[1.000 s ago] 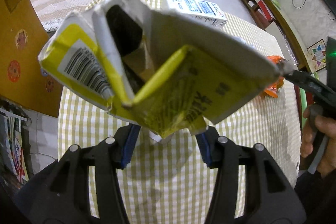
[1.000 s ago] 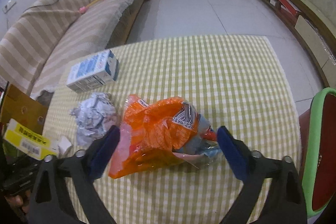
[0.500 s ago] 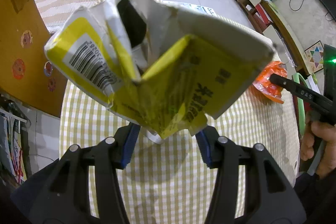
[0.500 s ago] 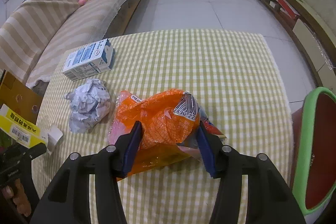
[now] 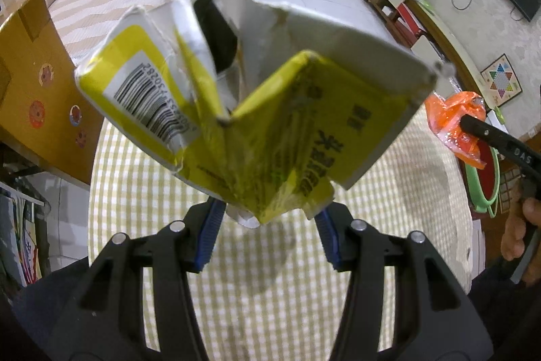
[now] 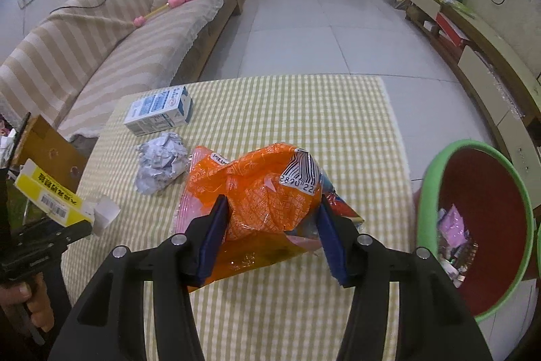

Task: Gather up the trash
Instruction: 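Carry yellow boxes and orange bag over the green bin and open both tools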

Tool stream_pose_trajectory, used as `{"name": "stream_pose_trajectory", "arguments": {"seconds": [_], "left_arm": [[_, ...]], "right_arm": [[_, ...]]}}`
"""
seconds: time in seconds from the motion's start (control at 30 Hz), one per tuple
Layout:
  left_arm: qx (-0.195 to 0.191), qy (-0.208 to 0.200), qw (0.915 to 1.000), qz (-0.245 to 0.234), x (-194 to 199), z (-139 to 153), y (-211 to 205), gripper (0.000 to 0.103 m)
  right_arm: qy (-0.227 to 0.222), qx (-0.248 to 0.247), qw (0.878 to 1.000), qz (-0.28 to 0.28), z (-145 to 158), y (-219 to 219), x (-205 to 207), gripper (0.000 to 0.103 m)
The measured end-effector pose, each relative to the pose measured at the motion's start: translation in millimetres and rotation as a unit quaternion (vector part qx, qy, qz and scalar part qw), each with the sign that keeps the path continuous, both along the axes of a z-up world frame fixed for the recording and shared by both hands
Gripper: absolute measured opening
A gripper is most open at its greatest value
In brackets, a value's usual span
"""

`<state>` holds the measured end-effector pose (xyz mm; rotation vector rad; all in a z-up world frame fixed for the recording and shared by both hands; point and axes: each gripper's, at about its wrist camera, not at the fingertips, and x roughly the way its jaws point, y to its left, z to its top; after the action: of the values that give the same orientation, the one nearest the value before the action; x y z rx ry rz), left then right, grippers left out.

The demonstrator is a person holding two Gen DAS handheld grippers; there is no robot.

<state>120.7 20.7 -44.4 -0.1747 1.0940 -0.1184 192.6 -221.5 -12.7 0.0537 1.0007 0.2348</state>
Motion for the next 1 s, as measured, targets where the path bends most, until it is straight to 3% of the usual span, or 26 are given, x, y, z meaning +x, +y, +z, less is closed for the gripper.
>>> {"name": "stream_pose_trajectory", "arguments": {"seconds": [0.4,0.67,1.0], "left_arm": [[-0.001,-0.022,0.9989,-0.041,-6.7,26.7,-49.0,0.049],[-0.032,-0.041,0.9955,-0.080,6.1,45.2,-89.8,0.049],[-0.049,-0.050,0.9869,-0.145,49.0,61.4,-172.1,0.049]], "right_arm": [[-0.041,0.009,0.999,-0.006,42.5,-32.2,-29.4,0.051],[-0.057,0.013,0.997,-0.045,55.1,-81.9,-38.1,0.051],[-0.070,0.023,0.989,-0.128,64.0,-167.6,-42.2,0.051]]}}
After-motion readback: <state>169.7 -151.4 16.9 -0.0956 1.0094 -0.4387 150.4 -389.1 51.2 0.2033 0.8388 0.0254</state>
